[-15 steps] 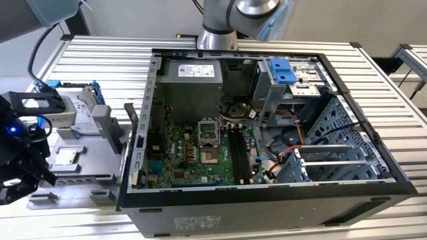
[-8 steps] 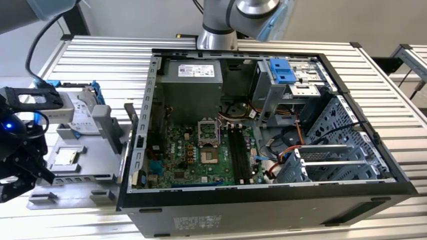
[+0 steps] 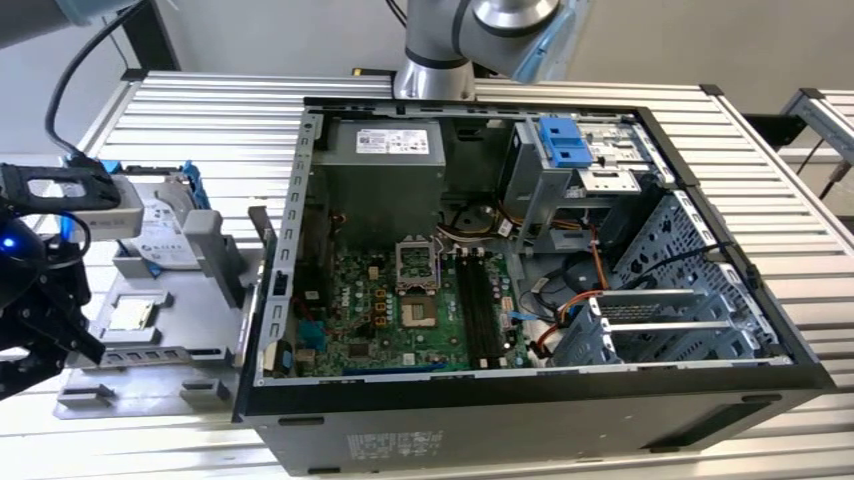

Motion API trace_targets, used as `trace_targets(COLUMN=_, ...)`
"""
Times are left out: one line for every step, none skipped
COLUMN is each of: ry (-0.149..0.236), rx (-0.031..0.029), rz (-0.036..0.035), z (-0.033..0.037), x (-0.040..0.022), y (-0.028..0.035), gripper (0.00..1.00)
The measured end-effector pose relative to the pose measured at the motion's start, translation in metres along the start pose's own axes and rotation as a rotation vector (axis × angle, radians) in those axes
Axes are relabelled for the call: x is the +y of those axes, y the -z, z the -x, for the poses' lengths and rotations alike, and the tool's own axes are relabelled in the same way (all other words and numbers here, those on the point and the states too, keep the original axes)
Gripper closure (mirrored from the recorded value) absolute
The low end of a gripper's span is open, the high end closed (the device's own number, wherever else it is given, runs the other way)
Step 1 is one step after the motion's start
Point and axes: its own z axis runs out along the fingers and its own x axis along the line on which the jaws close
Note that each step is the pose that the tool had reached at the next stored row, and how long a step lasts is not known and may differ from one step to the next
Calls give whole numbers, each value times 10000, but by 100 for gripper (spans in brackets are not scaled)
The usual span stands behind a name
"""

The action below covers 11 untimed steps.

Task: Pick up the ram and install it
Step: 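Pick up the ram and move it above insertion slot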

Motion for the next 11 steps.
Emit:
trace_targets(ry=0, rx=0, rz=0, z=1, x=0, y=16, gripper=100)
trace_targets(ry=0, rx=0, rz=0, z=2, x=0, y=39, gripper=100)
trace_targets(ry=0, rx=0, rz=0, z=2, x=-1, y=60, gripper=100)
trace_targets(ry=0, rx=-1, rz=-1, z=3, x=-1, y=84, gripper=100)
trace_targets(ry=0, rx=0, rz=0, z=4, x=-1, y=109, gripper=100)
trace_targets(ry=0, rx=0, rz=0, z=5, x=-1, y=144, gripper=100)
trace_targets(ry=-1, rx=-1, rz=-1, z=6, x=-2, y=169, gripper=100)
trace_targets(ry=-1, rx=0, rz=-1, z=7, x=-2, y=195, gripper=100)
trace_targets(ry=-1, rx=-1, rz=-1, z=8, x=-2, y=220, gripper=100)
trace_targets(ry=-1, rx=0, rz=0, z=9, x=-2, y=252, gripper=100)
trace_targets(ry=0, rx=0, rz=1, z=10, x=-3, y=272, gripper=100)
